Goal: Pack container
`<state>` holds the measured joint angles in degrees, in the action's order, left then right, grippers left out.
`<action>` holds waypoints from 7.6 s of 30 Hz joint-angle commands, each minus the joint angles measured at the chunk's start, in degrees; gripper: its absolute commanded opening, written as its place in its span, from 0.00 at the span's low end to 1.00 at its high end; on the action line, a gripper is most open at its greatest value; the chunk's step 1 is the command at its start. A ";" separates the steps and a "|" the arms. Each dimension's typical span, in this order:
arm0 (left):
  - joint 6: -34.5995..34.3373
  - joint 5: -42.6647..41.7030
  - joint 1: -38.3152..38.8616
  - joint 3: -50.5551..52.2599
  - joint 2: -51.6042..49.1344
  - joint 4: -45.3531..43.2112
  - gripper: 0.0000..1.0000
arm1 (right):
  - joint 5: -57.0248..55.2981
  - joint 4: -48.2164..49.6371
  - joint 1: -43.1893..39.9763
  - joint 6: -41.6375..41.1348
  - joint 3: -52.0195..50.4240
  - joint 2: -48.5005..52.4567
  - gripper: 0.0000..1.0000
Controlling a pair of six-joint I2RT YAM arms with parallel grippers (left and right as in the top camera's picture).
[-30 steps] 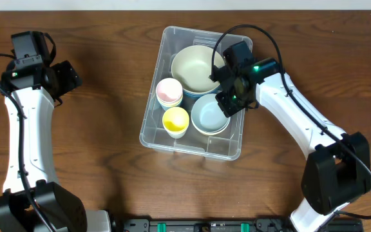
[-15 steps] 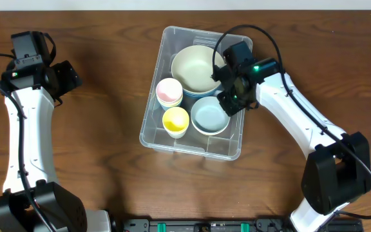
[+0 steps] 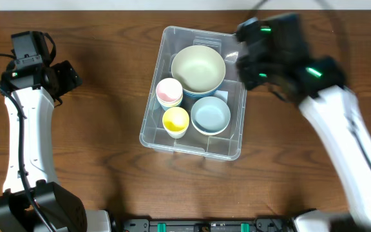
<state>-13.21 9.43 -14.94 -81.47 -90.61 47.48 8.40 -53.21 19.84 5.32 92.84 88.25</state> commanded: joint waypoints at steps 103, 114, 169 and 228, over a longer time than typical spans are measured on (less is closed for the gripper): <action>0.52 0.70 -0.15 -1.46 1.11 -0.04 0.98 | -4.90 52.28 -22.08 0.61 -75.87 -86.01 0.99; 0.52 0.70 -0.15 -1.46 1.11 -0.04 0.98 | -4.26 56.52 -22.03 -0.13 -83.27 -87.95 0.99; 0.52 0.70 -0.15 -1.46 1.14 -0.04 0.98 | -6.01 49.13 -22.03 -0.35 -92.52 -87.95 0.99; -3.58 -4.46 1.79 8.31 44.96 -4.35 0.98 | -6.01 49.13 -22.03 -0.35 -92.52 -87.93 0.99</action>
<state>-16.10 5.04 -13.61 -76.73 -51.90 42.89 2.96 -3.81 -1.91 4.23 0.45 0.69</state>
